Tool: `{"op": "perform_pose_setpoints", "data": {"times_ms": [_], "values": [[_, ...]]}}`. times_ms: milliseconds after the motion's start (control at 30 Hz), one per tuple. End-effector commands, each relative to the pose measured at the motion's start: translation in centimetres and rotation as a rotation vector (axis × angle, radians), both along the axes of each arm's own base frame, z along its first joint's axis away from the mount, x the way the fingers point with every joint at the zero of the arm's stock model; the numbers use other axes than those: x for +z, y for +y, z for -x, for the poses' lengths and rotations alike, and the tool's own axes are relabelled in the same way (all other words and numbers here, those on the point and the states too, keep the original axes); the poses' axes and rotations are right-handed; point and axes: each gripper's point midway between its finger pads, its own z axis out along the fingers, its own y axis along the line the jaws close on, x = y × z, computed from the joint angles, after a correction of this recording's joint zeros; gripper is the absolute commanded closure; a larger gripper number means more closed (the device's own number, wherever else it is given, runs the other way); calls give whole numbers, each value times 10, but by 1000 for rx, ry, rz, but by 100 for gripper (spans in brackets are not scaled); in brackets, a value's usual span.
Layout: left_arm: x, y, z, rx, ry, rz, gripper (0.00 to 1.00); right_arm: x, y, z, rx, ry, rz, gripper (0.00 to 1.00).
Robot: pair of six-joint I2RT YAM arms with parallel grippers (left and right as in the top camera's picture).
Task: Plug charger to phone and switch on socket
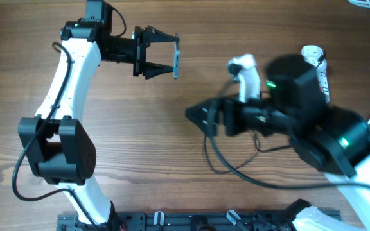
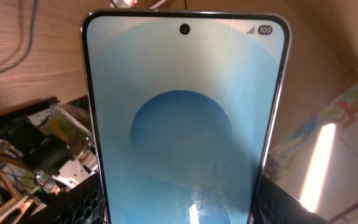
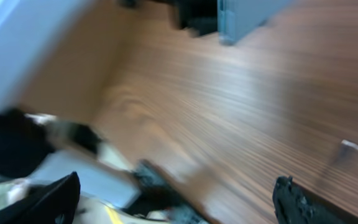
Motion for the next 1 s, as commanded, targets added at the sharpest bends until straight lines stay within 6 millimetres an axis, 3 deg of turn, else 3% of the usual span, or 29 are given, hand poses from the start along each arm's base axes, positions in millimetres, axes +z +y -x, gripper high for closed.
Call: {"op": "perform_pose_setpoints", "data": {"times_ms": [0,133,267,400,600,733,800,967], "values": [[15,-10,11,-26,-38,4,40,0,-5,-44,-200,-135,265,1],[15,-20,17,-48,-15,1,39,0,18,-68,-284,-201,368,1],[15,-23,19,-56,-9,0,39,-11,13,-91,-407,-228,433,0],[15,-24,19,-53,13,0,39,-7,21,-99,-422,-248,397,1],[19,-24,20,-53,49,20,40,-28,29,-107,-470,-188,399,4],[22,-25,21,-61,51,41,40,-41,35,-116,-473,-186,423,17],[22,-25,21,-60,50,41,40,-39,39,-120,-480,-197,407,31],[22,-25,21,-60,50,40,39,-32,35,-127,-523,-240,408,38]]}}
